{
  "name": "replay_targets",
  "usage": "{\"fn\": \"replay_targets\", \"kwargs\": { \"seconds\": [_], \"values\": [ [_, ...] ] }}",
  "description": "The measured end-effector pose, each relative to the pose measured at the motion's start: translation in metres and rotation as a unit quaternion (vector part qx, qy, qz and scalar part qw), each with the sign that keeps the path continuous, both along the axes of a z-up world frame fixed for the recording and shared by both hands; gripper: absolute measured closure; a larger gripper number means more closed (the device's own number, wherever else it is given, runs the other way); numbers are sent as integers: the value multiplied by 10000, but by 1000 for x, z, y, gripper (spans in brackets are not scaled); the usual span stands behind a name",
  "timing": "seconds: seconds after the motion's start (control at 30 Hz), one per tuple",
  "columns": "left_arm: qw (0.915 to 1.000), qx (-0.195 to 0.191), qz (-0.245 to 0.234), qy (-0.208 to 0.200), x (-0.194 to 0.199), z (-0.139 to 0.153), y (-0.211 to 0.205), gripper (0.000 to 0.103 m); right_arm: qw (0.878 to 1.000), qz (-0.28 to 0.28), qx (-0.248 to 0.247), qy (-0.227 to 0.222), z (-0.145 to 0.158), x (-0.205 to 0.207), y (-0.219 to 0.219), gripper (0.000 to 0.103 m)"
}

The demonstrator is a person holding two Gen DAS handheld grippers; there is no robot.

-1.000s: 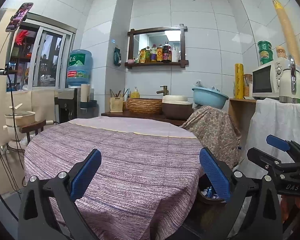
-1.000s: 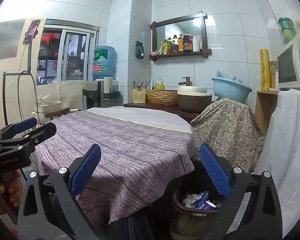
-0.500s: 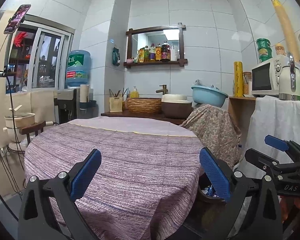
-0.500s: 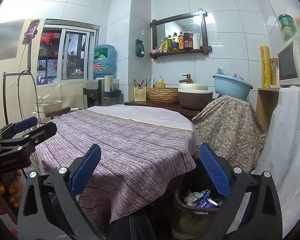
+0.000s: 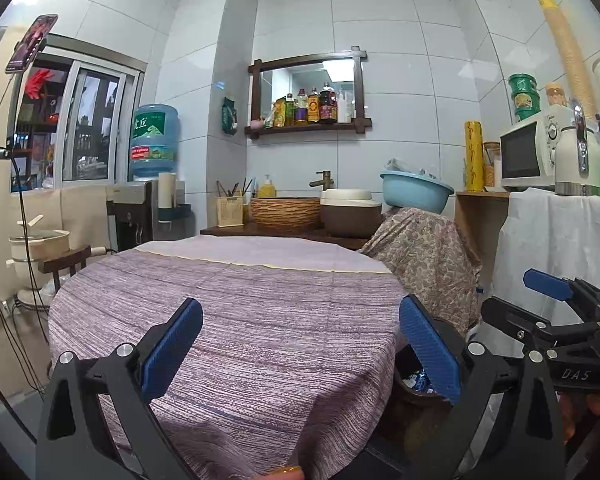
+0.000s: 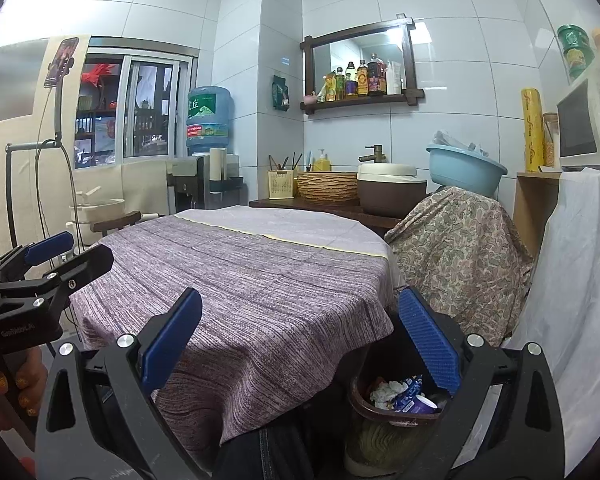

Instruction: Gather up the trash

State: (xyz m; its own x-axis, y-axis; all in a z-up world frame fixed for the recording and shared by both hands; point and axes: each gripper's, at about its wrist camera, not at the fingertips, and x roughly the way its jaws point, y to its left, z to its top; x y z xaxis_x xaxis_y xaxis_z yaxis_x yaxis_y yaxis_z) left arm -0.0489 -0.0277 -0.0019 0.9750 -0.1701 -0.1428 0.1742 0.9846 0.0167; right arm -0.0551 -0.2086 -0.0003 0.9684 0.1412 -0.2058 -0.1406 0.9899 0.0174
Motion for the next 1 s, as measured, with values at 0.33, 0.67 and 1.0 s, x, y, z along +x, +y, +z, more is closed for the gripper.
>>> {"fn": "replay_targets", "kwargs": {
  "seconds": [0.33, 0.67, 1.0],
  "values": [
    [10000, 46, -27, 57, 1, 0, -5, 5, 10000, 19, 41, 53, -3, 3, -1, 6],
    [9999, 66, -12, 82, 3, 0, -6, 5, 9999, 52, 102, 87, -4, 4, -2, 6],
    [9998, 98, -43, 147, 6, -1, -9, 5, 9998, 65, 115, 125, -5, 7, -4, 6]
  ]
}}
